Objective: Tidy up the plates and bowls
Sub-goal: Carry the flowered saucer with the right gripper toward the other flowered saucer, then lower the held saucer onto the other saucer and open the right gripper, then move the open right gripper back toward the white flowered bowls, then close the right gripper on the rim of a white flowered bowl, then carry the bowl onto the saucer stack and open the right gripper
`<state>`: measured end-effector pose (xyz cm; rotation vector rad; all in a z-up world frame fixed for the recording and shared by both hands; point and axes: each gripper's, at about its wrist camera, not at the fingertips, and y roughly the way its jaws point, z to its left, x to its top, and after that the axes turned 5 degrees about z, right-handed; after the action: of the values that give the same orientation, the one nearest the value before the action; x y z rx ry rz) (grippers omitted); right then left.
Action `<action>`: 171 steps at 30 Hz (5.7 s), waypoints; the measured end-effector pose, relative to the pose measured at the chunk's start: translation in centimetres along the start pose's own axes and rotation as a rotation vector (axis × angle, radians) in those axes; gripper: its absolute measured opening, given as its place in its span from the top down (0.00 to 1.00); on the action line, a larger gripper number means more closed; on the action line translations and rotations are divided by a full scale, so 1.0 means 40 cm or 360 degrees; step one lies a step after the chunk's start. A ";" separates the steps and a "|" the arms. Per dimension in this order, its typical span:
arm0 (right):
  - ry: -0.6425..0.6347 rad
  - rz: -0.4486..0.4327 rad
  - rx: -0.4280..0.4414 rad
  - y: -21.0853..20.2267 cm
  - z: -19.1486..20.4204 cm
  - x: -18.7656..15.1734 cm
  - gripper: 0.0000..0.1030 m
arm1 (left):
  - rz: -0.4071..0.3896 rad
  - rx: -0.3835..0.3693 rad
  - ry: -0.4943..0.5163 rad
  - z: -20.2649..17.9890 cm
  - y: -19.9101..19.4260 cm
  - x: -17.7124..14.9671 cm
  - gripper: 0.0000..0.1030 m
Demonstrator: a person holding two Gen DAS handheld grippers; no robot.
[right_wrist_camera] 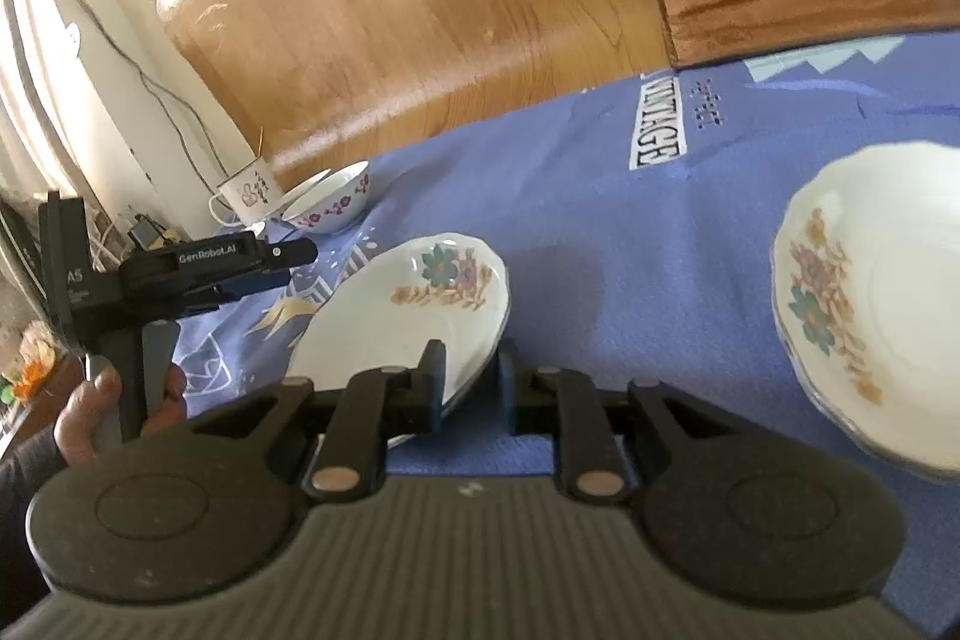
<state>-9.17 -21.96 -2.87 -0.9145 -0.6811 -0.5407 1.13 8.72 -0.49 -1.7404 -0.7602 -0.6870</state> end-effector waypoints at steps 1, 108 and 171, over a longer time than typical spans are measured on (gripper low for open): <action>-0.0012 -0.0003 -0.0008 0.000 0.003 0.000 0.78 | -0.0004 0.0000 -0.0001 0.000 -0.001 0.000 0.51; -0.0108 -0.0220 -0.0393 -0.091 0.066 0.077 0.65 | 0.0202 -0.0097 -0.0011 -0.128 -0.036 0.018 0.60; -0.0016 0.0489 -0.0326 0.108 0.137 0.256 0.93 | -0.0164 0.0082 -0.0108 0.099 -0.127 -0.030 0.48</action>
<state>-1.00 -16.52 4.68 -1.1902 -0.4873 -0.3350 -3.22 13.52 0.54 -1.6938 -0.9123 -0.6746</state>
